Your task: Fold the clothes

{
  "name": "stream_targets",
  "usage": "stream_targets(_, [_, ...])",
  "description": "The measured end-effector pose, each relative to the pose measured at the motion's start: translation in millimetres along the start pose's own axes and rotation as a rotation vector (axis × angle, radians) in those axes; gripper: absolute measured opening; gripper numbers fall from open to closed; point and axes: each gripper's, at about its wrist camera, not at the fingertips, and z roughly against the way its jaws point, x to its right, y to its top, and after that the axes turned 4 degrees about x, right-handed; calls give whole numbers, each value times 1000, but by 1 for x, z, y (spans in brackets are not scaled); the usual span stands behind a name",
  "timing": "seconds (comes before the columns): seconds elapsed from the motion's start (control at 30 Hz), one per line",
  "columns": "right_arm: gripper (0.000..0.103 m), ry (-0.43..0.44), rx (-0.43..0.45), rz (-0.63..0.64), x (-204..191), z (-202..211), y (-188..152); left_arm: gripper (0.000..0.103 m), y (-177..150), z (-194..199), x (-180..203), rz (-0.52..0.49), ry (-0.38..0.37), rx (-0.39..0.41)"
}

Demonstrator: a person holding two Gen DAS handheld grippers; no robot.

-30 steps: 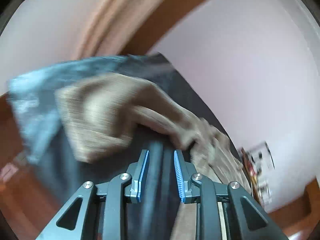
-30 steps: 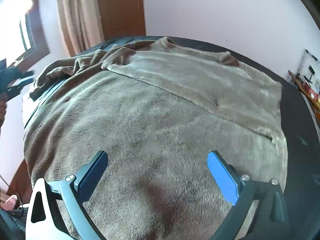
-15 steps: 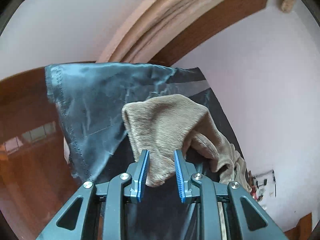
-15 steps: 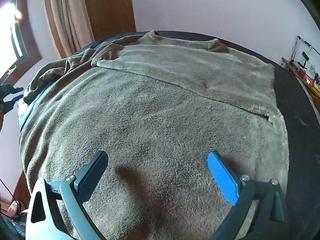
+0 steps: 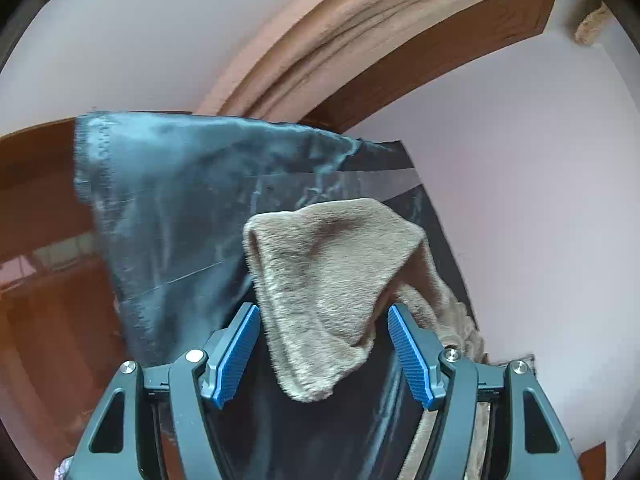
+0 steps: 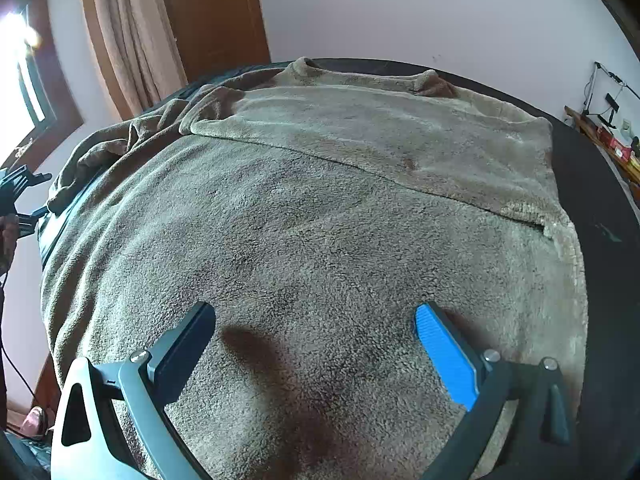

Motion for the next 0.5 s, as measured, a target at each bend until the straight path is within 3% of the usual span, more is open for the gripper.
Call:
stream_targets(0.07, [101, 3, 0, 4, 3, 2, -2, 67, 2, 0, 2, -2, -16, 13])
stream_targets(0.23, [101, -6, -1, 12, 2, 1, -4, 34, 6, -8, 3, -26, 2, -8])
stream_targets(0.5, [101, -11, 1, 11, 1, 0, -5, 28, 5, -18, -3, -25, 13, -18])
